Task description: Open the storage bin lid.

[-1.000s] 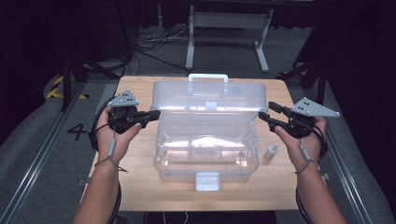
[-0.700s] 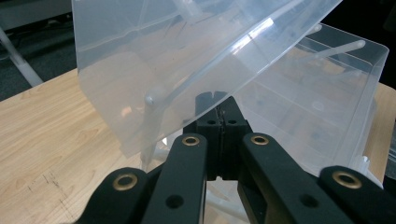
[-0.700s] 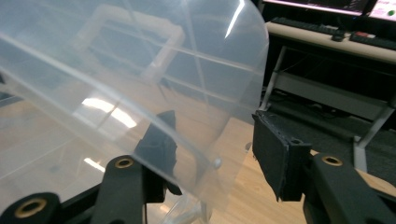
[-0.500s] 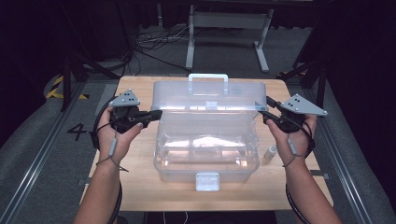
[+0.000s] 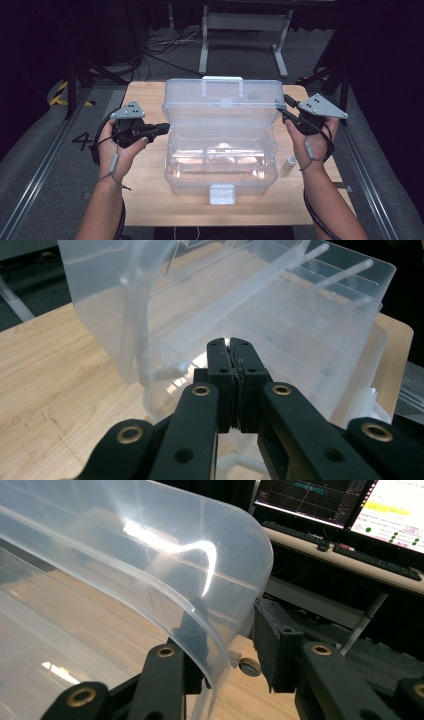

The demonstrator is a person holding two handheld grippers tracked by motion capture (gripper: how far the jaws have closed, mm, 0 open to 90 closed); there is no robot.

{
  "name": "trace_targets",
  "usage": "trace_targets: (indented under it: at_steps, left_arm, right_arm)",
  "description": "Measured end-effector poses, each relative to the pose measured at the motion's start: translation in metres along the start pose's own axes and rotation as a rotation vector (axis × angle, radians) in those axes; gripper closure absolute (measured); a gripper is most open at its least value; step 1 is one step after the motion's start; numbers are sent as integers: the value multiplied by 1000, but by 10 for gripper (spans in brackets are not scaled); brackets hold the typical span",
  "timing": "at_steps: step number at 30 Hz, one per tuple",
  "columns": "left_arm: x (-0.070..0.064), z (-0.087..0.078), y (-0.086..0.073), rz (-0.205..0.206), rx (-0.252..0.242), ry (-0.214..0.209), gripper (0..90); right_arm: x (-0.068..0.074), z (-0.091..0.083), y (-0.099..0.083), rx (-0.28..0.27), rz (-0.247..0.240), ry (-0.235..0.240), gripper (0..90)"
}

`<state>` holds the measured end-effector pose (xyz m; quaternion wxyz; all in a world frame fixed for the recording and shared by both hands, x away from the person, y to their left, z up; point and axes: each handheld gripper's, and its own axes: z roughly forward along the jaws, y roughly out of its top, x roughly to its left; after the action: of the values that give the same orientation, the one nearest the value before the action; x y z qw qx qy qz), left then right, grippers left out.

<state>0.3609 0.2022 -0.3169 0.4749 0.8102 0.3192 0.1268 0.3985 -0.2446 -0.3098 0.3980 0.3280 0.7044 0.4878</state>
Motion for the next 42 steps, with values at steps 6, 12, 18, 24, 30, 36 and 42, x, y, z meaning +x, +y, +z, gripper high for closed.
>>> trace_targets:
  at_steps: [6,12,18,24,30,36,42]
  left_arm:
    - [-8,-4,-7,7,23,-33,863]
    - [-16,-7,-10,25,38,-67,839]
    - [-32,-3,-9,100,85,-157,802]
    - [-48,16,-9,157,168,-254,782]
    - [-53,32,-14,169,221,-281,757]
    - [-56,51,-31,188,317,-302,750]
    - [-57,67,-43,212,424,-353,704]
  right_arm:
    - [-3,7,3,15,-10,-17,711]
    - [-6,12,6,33,-4,-23,726]
    - [-10,17,9,51,8,-18,732]
    - [-13,21,11,64,23,-9,732]
    - [-16,23,12,73,32,-2,733]
    - [-17,26,14,85,37,2,733]
    - [-18,27,15,91,47,5,733]
